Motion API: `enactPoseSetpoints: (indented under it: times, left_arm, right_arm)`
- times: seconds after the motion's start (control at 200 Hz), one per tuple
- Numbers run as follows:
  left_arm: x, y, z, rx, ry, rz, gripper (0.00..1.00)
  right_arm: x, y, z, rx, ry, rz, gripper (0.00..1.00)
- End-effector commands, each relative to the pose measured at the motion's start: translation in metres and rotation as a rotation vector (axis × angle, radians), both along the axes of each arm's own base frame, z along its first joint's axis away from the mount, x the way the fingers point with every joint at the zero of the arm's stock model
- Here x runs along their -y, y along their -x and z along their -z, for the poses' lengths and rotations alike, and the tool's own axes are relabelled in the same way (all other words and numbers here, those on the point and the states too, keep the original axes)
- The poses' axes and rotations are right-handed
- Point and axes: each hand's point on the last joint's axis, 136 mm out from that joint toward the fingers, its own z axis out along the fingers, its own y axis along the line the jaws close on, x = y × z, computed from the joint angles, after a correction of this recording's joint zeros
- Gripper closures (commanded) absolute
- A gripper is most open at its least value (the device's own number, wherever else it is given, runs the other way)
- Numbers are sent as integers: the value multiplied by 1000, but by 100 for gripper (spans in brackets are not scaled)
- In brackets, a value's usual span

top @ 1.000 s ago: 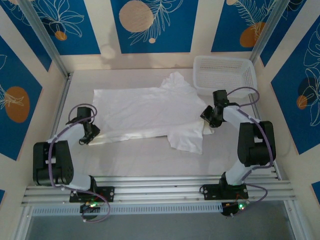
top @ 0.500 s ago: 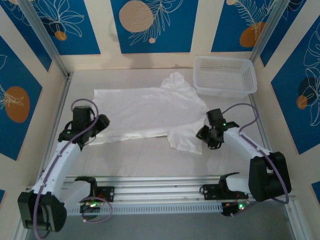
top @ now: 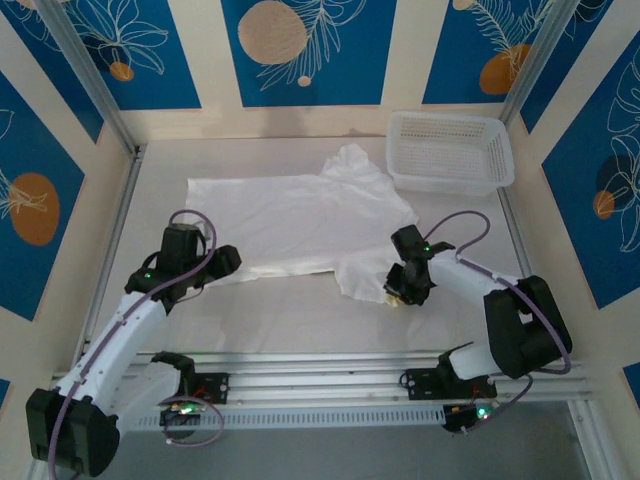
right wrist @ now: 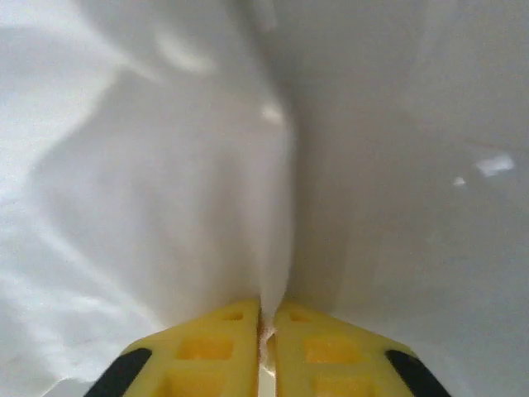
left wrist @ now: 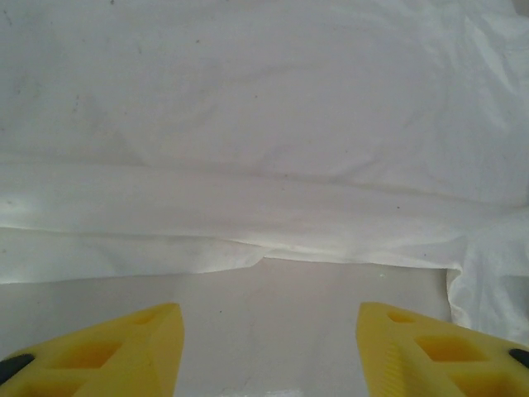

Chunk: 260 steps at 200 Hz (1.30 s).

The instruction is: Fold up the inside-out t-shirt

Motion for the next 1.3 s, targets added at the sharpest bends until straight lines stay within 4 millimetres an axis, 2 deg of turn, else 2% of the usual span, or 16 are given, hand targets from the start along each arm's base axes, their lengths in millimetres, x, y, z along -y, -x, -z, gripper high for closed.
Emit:
enactPoseSetpoints:
  times: [0.0,0.17,0.275,0.38,0.51,0.585,0.665,0.705,0.75,0.78,0.9,0.985,1.065,1.125,1.21,1.295]
  left_arm:
    - [0,5,10,-24,-13,7,42]
    - [-5,8,13,-27,-29,-10,42]
    - [-5,7,11,-23,-30,-14,42]
    - [-2,4,8,-11,-19,-3,41]
    - [-1,3,3,-3,-21,4,38]
    - [-2,5,1,-6,-27,7,38]
    - [-3,7,3,-18,-32,7,37]
    - [-4,9,4,-30,-36,7,37]
    - [-5,11,8,-45,-39,-1,36]
    - [-6,12,12,-57,-43,-5,36]
    - [-15,7,25,-108,-78,-75,37]
    - [-28,-3,30,-153,-137,-159,42]
    - [-31,-24,33,-158,-177,-180,75]
    - [-34,-41,40,-170,-202,-201,100]
    - [-38,-63,56,-209,-235,-222,100]
    - [-43,-76,78,-271,-259,-253,100]
  right_arm:
    - [-19,-20,-19,50,-73,-29,97]
    - [-27,-33,-36,99,-102,-45,100]
    - [-39,-58,-62,180,-144,-52,100]
    - [-46,-103,-91,281,-151,-34,100]
    - [-34,-180,-114,372,-116,33,100]
    - [-19,-221,-114,393,-59,72,100]
    - [-9,-248,-109,364,-32,96,100]
    - [-9,-255,-107,348,-36,86,88]
    - [-13,-255,-108,326,-49,61,68]
    - [-15,-253,-110,319,-48,47,61]
    - [-14,-227,-117,331,-51,40,54]
    - [-16,-194,-103,323,-113,84,60]
    - [-18,-167,-80,310,-142,122,72]
    - [-18,-151,-59,277,-139,141,87]
    - [-21,-138,-32,223,-140,132,99]
    - [-25,-129,-12,168,-114,103,100]
